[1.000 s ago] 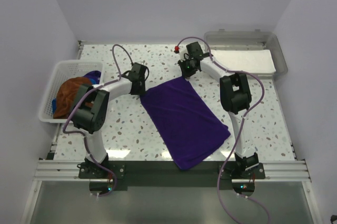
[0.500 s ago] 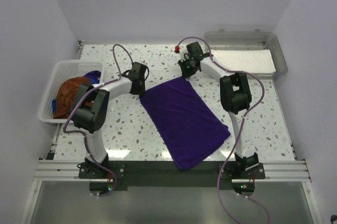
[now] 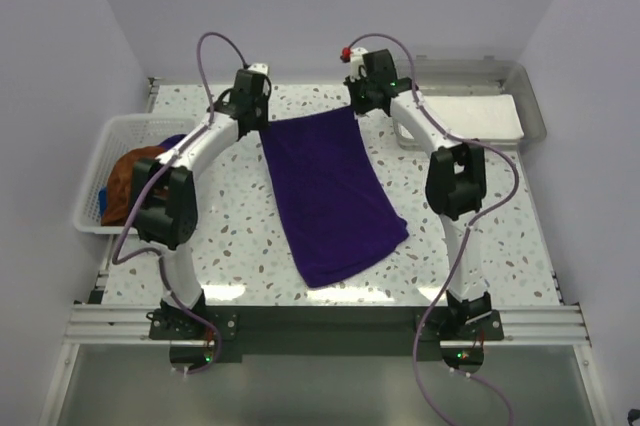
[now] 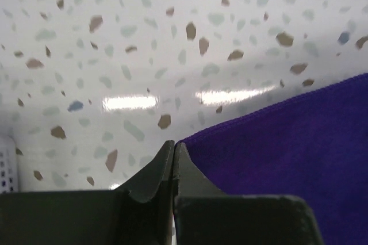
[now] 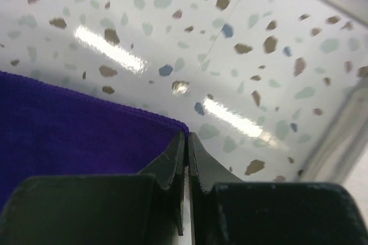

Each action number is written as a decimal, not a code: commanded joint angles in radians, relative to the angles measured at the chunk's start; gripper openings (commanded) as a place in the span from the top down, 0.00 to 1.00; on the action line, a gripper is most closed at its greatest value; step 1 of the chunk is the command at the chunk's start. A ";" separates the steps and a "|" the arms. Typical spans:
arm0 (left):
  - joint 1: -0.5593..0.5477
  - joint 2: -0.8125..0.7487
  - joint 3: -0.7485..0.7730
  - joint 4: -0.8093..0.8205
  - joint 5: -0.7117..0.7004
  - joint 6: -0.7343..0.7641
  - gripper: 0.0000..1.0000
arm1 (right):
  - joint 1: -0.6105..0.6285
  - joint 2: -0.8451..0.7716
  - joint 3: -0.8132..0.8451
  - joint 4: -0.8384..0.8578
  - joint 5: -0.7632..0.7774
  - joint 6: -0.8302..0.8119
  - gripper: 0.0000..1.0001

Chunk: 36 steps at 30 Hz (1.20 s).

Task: Fold and stack the towels
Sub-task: Flatten out the crumpled towel

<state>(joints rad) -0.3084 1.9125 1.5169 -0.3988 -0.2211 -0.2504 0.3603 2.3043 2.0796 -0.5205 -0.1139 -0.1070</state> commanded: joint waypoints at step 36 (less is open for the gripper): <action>0.017 -0.842 0.439 -0.044 0.280 0.313 1.00 | -0.034 -1.145 -0.105 0.008 -0.193 -0.082 1.00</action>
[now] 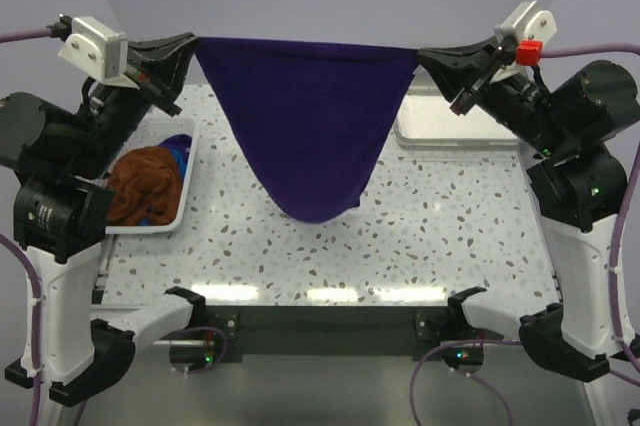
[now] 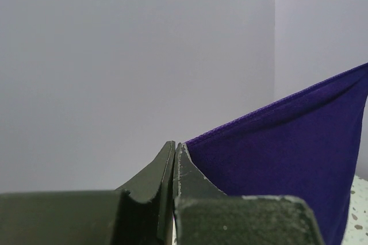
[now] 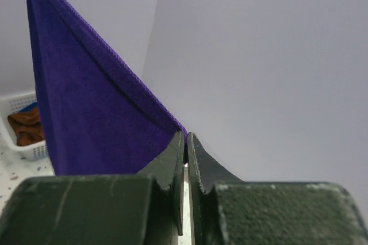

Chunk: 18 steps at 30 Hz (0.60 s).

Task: Fold and stack the towels
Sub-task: Flatten out the crumpled towel

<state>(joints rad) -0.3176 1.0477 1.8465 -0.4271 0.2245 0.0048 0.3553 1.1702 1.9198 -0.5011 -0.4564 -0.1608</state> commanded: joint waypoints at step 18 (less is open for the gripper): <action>0.071 0.725 0.073 0.102 -0.541 0.029 1.00 | -0.032 0.595 0.087 0.197 0.508 -0.009 1.00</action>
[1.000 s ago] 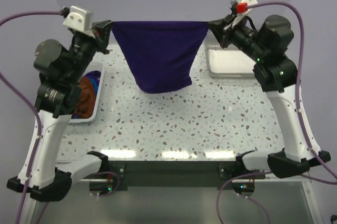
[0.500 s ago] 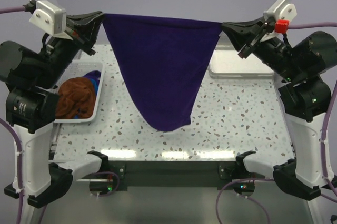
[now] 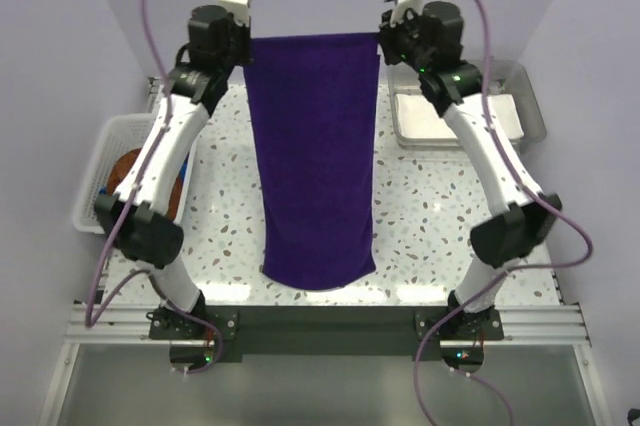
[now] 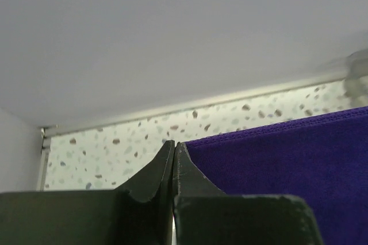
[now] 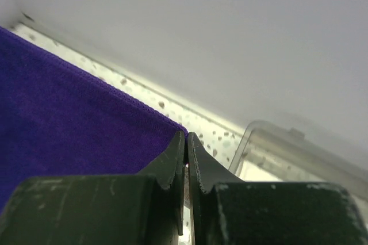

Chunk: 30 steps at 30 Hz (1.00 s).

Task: Fold and stack the towels
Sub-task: Flatten out the crumpled towel, then fold the towel

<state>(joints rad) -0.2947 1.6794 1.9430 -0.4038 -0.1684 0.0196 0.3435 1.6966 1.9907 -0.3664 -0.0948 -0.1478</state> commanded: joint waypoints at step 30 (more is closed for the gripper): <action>0.150 0.064 -0.489 0.241 0.262 -0.156 1.00 | -0.047 0.226 -0.229 -0.046 -0.034 -0.065 1.00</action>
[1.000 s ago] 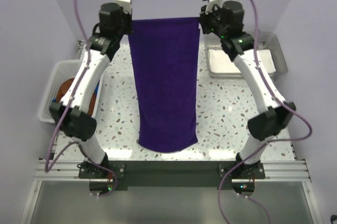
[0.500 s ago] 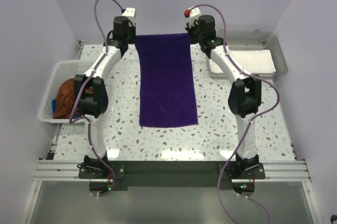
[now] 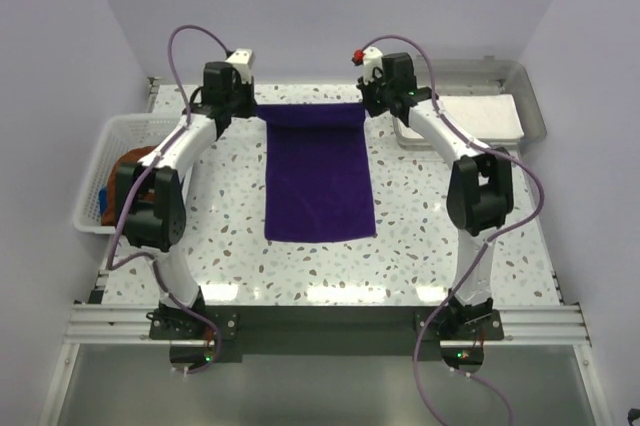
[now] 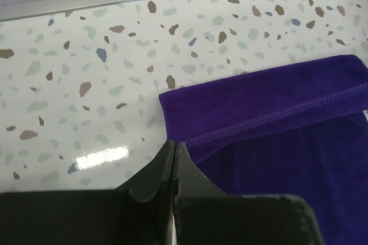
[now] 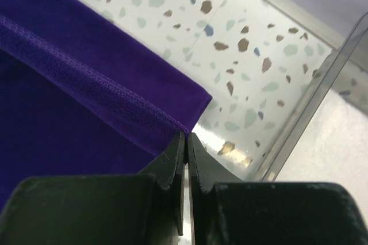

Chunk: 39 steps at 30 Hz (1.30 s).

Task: Fold and stack the towels
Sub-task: Fold the towel

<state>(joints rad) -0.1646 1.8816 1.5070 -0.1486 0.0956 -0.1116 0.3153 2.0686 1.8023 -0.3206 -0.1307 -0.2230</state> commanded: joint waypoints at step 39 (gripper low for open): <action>-0.052 -0.607 -0.560 -0.302 0.062 -0.232 1.00 | 0.008 -0.605 -0.592 -0.353 0.019 0.399 1.00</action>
<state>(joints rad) -0.2157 1.3060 1.0088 -0.3935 0.2493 -0.3340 0.3470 1.5074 1.2732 -0.5907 -0.1837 0.1234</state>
